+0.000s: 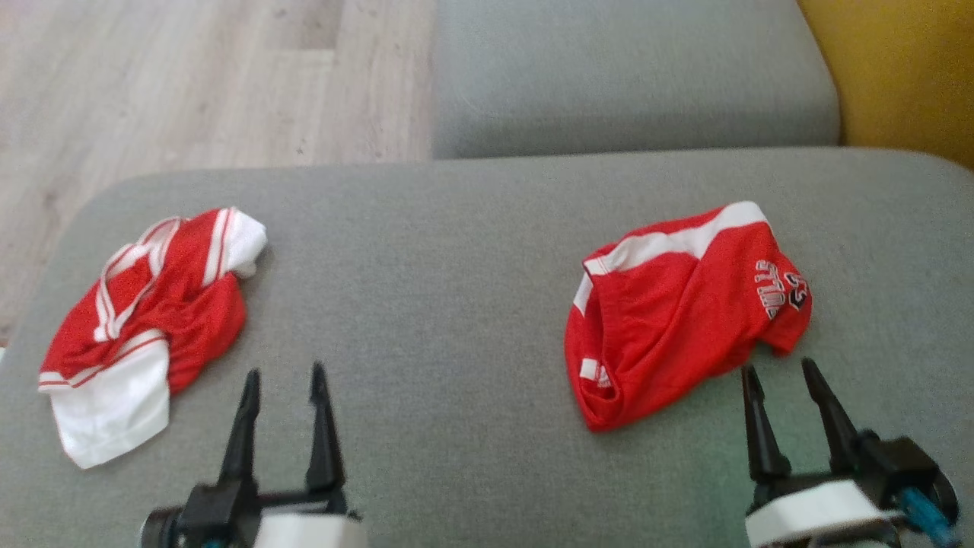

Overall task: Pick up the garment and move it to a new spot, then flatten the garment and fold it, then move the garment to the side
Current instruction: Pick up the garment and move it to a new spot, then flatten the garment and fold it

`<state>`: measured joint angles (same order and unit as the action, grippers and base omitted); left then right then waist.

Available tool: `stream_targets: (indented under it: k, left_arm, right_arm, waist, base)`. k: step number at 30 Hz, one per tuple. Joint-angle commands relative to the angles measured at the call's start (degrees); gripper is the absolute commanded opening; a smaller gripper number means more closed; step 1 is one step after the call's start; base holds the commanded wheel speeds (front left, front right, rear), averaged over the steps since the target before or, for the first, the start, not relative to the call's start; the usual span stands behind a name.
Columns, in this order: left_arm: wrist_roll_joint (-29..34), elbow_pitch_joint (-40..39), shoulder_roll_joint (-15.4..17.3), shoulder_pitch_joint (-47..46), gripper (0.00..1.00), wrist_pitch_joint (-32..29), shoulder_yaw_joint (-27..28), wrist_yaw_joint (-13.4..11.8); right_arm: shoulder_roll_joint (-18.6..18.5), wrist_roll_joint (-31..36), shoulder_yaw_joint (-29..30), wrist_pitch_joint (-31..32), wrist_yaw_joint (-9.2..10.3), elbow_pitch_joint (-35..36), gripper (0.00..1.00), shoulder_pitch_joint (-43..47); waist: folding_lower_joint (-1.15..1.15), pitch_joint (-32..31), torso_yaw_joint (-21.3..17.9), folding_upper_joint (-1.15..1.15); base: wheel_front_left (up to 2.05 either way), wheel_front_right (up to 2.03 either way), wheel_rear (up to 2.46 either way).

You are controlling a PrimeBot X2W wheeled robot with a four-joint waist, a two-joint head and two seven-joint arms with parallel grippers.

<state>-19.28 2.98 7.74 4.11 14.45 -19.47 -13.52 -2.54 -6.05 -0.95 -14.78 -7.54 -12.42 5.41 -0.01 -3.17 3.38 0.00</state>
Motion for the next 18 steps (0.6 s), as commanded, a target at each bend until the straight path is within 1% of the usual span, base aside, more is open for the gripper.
stream_targets:
  k: [1, 5, 6, 10, 11, 18]
  left_arm:
    - [1.80, -2.54, -0.72, -0.48, 1.00, 0.54, 3.42, 0.48]
    - [7.39, -4.15, -1.70, 4.16, 1.00, 0.54, 7.74, 1.99]
    - [8.61, -4.44, -2.34, 6.17, 1.00, 0.54, 9.17, 2.97]
    - [10.05, -4.11, -3.30, 8.87, 1.00, 0.54, 10.93, 5.52]
    - [10.05, -4.11, -3.30, 8.87, 1.00, 0.54, 10.93, 5.52]
    - [12.25, -2.97, -4.16, 9.74, 1.00, 0.54, 12.35, 8.48]
  right_arm:
    - [-0.34, -0.35, -0.72, -0.22, 0.05, 2.04, 1.00, -0.06]
    - [-0.34, -0.74, -0.08, -0.22, 0.05, 2.77, 1.00, 2.57]
    - [-0.34, -0.90, -0.02, -0.22, 0.05, 2.97, 1.00, 3.85]
    - [-0.34, -1.46, 0.14, -0.22, 0.05, 3.18, 1.00, 5.18]
    - [-0.34, -1.46, 0.14, -0.22, 0.05, 3.18, 1.00, 5.18]
    - [-0.34, -1.28, -0.27, -0.22, 0.05, 3.30, 1.00, 5.03]
  waist:
    - [0.01, -1.57, 1.40, 0.00]
    - [0.01, -2.69, 1.68, 0.00]
    - [0.01, -3.15, 1.62, 0.00]
    - [0.01, -3.61, 1.31, 0.00]
    - [0.01, -3.61, 1.31, 0.00]
    - [0.01, -3.72, 0.91, 0.00]
  base:
    - [0.00, 0.00, 0.00]
    - [0.00, 0.00, 0.00]
    - [0.00, 0.00, 0.00]
    - [0.00, 0.00, 0.00]
    - [0.00, 0.00, 0.00]
    - [0.00, 0.00, 0.00]
